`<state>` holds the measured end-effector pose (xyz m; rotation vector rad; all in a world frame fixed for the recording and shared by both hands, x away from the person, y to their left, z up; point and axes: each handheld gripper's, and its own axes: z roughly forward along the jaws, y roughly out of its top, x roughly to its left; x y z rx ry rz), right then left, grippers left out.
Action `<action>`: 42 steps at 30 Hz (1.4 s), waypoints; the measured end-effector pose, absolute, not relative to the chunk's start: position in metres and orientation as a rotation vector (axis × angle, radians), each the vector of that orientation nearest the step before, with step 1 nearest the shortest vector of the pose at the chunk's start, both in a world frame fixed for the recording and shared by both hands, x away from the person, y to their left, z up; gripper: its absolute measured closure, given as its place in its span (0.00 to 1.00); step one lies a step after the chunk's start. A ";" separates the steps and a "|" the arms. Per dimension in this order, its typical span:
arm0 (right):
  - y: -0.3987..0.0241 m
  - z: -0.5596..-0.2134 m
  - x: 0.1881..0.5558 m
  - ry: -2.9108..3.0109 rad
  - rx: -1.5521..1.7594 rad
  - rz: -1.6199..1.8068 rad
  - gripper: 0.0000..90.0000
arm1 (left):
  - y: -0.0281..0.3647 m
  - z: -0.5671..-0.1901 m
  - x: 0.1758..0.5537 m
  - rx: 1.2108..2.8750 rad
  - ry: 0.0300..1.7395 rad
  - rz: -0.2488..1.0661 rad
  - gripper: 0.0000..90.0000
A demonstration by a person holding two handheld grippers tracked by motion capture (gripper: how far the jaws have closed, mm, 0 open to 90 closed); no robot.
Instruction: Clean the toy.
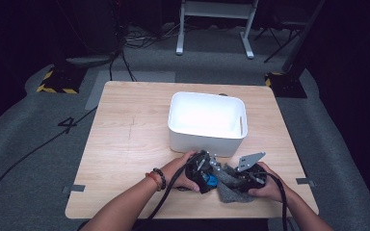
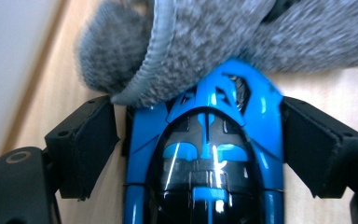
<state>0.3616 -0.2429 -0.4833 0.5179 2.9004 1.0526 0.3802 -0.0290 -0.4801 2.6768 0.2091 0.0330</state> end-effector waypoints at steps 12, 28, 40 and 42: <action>-0.243 -0.483 0.362 2.897 0.519 1.055 0.64 | -0.040 -0.474 0.379 2.728 0.161 0.022 0.27; -0.252 -0.475 0.366 2.822 0.561 1.013 0.71 | 0.017 -0.435 0.378 2.398 0.282 0.198 0.29; -0.250 -0.475 0.367 2.783 0.600 0.979 0.81 | 0.035 -0.412 0.370 2.175 0.290 0.243 0.29; -0.252 -0.473 0.367 2.768 0.591 1.002 0.84 | 0.037 -0.411 0.369 2.137 0.290 0.242 0.29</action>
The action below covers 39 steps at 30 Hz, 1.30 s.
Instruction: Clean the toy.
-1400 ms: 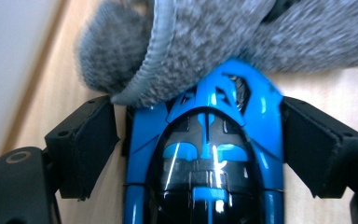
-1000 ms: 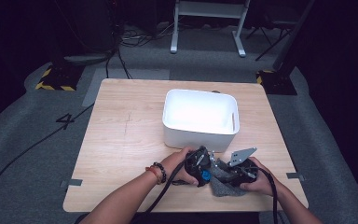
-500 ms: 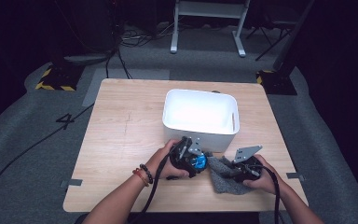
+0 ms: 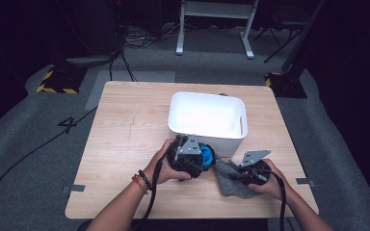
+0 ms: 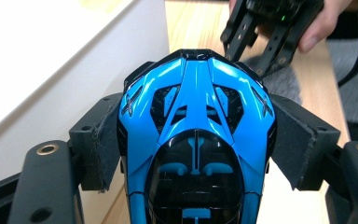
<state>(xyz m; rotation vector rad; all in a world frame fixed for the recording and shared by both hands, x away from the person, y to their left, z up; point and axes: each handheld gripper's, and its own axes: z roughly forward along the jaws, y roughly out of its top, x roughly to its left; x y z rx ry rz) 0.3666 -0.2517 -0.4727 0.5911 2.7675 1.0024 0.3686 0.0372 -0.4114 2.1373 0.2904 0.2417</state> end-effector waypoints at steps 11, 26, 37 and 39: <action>-0.264 -0.430 0.355 2.544 0.544 1.462 0.86 | 0.040 -0.406 0.365 2.030 0.264 0.192 0.29; -0.235 -0.419 0.349 2.492 0.408 1.728 0.86 | 0.039 -0.395 0.361 1.909 0.218 0.158 0.29; -0.204 -0.449 0.349 2.697 0.353 1.405 0.86 | 0.030 -0.388 0.355 1.909 0.165 0.171 0.29; -0.199 -0.457 0.350 2.754 0.353 1.315 0.86 | 0.030 -0.388 0.354 1.911 0.160 0.169 0.29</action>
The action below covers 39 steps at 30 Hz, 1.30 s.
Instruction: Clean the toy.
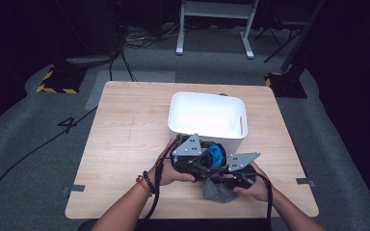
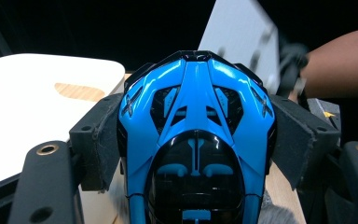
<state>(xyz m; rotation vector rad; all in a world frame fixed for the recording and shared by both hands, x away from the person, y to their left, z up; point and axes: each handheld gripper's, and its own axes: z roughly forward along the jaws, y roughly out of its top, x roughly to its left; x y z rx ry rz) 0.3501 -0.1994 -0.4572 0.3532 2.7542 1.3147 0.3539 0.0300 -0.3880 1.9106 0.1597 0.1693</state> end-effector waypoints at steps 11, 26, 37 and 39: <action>-0.235 -0.433 0.353 2.555 0.453 1.393 0.86 | 0.044 -0.391 0.361 1.950 0.196 0.227 0.29; -0.229 -0.411 0.342 2.398 0.379 1.616 0.86 | 0.034 -0.391 0.355 1.910 0.129 0.166 0.29; -0.198 -0.437 0.340 2.557 0.322 1.493 0.86 | 0.034 -0.384 0.355 1.859 0.126 0.157 0.29; -0.194 -0.440 0.340 2.570 0.319 1.489 0.86 | 0.033 -0.383 0.354 1.853 0.126 0.159 0.29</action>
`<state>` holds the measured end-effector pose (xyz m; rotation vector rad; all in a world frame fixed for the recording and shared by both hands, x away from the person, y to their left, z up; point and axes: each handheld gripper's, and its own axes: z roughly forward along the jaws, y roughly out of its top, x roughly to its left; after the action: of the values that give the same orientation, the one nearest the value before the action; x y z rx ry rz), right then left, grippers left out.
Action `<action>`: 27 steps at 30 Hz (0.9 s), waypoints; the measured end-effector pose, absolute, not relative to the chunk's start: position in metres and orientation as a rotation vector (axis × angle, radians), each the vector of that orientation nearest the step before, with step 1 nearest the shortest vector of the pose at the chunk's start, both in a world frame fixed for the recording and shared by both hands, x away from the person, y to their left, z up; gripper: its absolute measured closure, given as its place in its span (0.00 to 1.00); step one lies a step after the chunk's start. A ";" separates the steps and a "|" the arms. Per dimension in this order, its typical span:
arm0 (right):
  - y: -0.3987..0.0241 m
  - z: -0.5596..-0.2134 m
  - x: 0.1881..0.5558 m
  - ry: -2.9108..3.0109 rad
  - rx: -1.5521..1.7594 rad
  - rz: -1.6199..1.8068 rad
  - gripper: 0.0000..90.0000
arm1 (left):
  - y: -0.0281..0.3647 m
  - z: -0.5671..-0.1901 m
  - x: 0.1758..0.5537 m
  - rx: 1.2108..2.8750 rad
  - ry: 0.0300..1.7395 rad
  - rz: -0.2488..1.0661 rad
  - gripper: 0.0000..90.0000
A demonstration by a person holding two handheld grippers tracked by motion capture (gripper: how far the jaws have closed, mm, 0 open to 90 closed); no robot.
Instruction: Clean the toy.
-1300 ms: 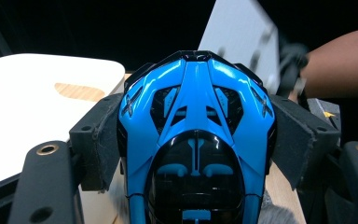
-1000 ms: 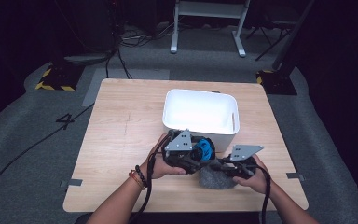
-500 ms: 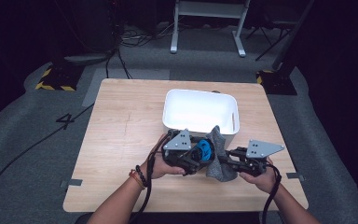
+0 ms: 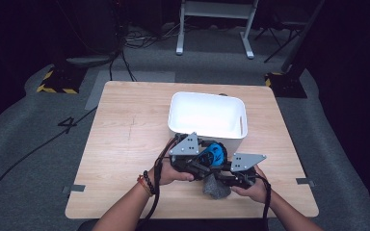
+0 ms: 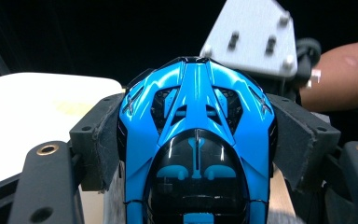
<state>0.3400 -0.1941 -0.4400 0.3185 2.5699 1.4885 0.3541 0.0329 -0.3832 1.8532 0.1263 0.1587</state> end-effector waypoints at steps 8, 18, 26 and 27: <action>-0.175 -0.466 0.341 2.700 0.307 1.384 0.86 | 0.030 -0.377 0.349 1.826 0.105 0.153 0.29; -0.180 -0.465 0.340 2.648 0.309 1.465 0.86 | 0.035 -0.373 0.348 1.812 0.104 0.178 0.29; -0.211 -0.442 0.340 2.500 0.359 1.599 0.86 | 0.047 -0.377 0.353 1.831 0.145 0.217 0.29; -0.213 -0.440 0.341 2.489 0.370 1.615 0.86 | 0.047 -0.380 0.354 1.849 0.148 0.222 0.29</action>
<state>0.3406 -0.2132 -0.4402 0.3699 2.4888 1.6153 0.3536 0.0470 -0.3798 1.8486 0.1483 0.2217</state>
